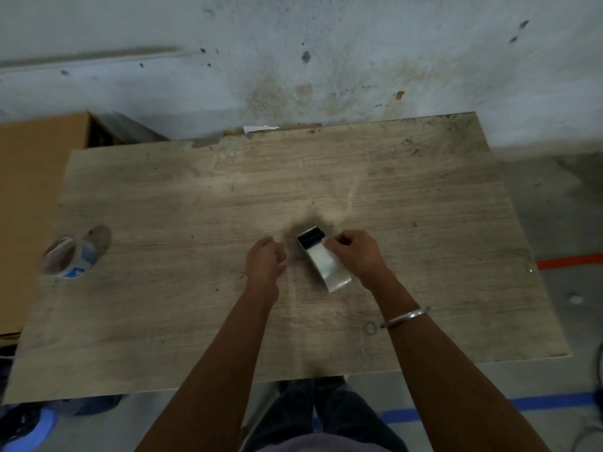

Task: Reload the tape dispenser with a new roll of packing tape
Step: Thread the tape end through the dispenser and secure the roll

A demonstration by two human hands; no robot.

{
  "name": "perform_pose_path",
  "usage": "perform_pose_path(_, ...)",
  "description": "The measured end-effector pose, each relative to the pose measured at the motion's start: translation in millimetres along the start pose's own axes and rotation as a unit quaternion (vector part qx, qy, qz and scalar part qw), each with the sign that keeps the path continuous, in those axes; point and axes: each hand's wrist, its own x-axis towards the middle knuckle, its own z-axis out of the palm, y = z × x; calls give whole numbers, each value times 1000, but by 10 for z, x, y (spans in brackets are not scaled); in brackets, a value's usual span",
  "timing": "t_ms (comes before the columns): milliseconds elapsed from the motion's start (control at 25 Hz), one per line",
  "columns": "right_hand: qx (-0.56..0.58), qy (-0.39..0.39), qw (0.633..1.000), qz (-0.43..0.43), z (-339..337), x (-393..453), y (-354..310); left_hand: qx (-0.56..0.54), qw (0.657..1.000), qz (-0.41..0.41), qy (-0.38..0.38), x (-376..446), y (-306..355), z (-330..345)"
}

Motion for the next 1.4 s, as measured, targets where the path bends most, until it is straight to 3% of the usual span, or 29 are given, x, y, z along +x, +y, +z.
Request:
perform_pose_path(200,-7,6,1000,-15,-47,-26,-5,137,987,-22,-79,-19,-121,150)
perform_pose_path(400,46,12,999,-3,-26,-98,-10,117,991,-27,-52,-48,-211,242)
perform_pose_path(480,79,-8,997,-10,-65,-157,14,140,989,22,-39,-85,-211,229)
perform_pose_path(560,93,-18,995,-23,-106,-217,36,227,965,119,-48,-111,-197,180)
perform_pose_path(640,100,-22,994,-30,-137,-253,66,328,919,198,-90,-121,-170,155)
perform_pose_path(720,107,-31,993,-31,-144,-277,86,383,888,215,-137,-94,-142,153)
perform_pose_path(880,115,-37,992,-25,-155,-296,73,324,917,174,-152,-31,-140,152)
perform_pose_path(1080,58,-31,997,-27,-124,-231,38,314,924,213,-46,-94,-174,187)
perform_pose_path(1200,71,-24,997,-22,-138,-240,40,376,863,326,-81,-137,-172,144)
perform_pose_path(1320,127,-53,990,-24,-167,-261,71,394,833,335,-197,-185,-134,141)
perform_pose_path(1400,131,-61,989,-22,-162,-274,97,398,821,348,-216,-137,-145,134)
